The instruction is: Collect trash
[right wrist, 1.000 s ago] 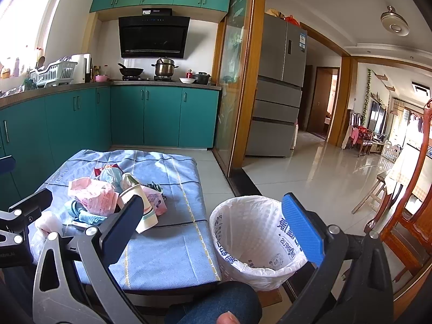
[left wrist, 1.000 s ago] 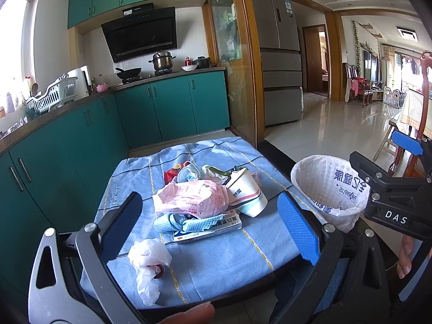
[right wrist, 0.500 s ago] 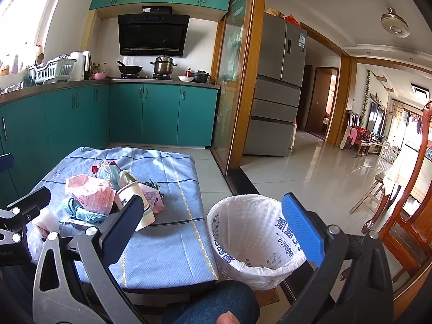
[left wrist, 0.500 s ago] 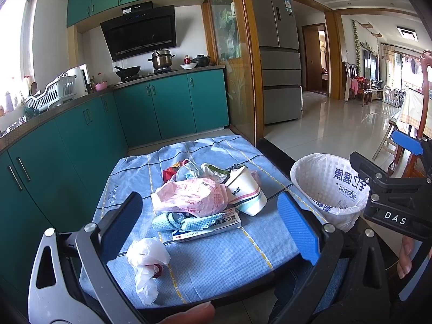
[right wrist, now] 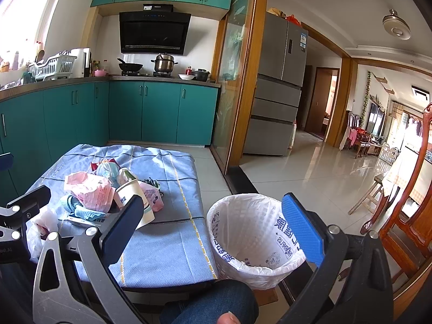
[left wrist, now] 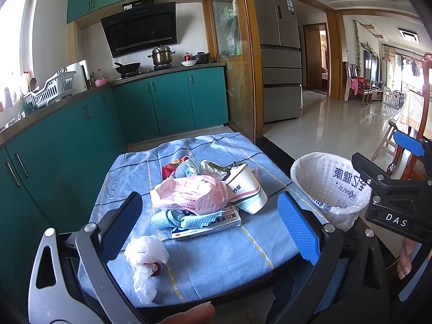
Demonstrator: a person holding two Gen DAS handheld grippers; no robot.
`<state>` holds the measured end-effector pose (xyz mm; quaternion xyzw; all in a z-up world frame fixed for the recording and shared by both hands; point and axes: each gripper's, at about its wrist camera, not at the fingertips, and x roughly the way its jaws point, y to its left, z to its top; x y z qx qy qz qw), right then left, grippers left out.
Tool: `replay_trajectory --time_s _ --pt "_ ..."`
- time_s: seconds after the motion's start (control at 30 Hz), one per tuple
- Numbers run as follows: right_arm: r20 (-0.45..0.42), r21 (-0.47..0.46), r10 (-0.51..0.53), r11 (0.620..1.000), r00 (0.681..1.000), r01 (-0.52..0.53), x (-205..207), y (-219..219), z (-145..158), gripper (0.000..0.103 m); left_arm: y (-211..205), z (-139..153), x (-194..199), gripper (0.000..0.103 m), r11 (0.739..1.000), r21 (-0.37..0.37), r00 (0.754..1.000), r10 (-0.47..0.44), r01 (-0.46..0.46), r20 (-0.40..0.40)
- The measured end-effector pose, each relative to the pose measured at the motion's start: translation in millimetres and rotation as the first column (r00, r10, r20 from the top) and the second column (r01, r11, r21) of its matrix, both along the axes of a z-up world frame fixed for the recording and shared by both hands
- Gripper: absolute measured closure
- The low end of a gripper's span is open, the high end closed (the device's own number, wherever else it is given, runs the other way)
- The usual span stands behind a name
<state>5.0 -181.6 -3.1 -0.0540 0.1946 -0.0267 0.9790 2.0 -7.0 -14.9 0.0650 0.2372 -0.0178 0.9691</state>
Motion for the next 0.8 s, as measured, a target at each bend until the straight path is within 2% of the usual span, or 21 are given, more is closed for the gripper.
replay_trajectory --time_s 0.8 --pt "-0.026 -0.005 -0.004 1.0 1.0 0.004 11.2 -1.6 -4.5 0.003 1.4 1.0 12.5 0.003 1.0 0.009 0.999 -0.008 0.009 -0.039"
